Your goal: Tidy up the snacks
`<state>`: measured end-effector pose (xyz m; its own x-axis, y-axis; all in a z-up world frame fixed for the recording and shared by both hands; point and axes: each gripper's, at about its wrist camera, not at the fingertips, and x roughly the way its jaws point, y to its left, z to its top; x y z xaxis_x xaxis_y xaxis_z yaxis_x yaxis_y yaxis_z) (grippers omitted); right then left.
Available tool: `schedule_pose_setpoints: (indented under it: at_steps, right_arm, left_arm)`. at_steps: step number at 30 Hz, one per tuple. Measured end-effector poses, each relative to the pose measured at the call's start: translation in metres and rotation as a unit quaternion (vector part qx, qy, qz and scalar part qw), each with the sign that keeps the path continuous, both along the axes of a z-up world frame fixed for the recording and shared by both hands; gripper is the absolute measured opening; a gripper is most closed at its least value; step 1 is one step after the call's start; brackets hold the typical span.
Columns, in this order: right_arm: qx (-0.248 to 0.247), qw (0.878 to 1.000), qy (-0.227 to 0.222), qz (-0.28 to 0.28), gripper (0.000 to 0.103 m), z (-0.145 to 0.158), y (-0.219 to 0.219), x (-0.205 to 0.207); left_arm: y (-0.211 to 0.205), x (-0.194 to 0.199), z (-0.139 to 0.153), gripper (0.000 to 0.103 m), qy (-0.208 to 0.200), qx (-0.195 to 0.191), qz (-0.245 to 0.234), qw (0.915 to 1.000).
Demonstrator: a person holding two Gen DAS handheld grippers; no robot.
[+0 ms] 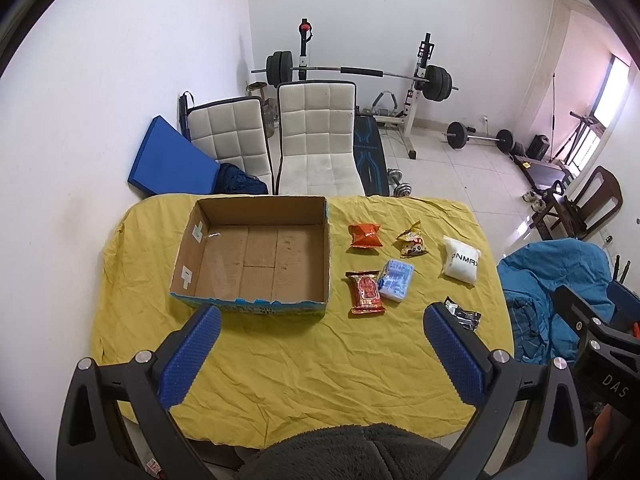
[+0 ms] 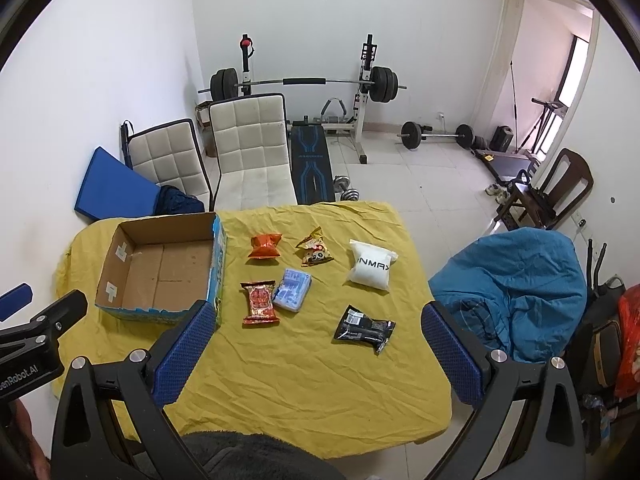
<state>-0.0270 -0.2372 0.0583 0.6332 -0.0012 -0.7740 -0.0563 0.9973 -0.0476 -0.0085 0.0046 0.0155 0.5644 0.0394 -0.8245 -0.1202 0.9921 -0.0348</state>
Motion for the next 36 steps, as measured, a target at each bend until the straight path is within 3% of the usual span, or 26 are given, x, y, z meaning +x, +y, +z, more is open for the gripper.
schedule_pose_setpoints:
  at_steps: [36]
  right_arm:
    - [0.005, 1.000, -0.015, 0.000, 0.103, 0.010, 0.005, -0.005]
  left_arm:
    - [0.004, 0.001, 0.004, 0.103, -0.011, -0.002, -0.002, 0.9999]
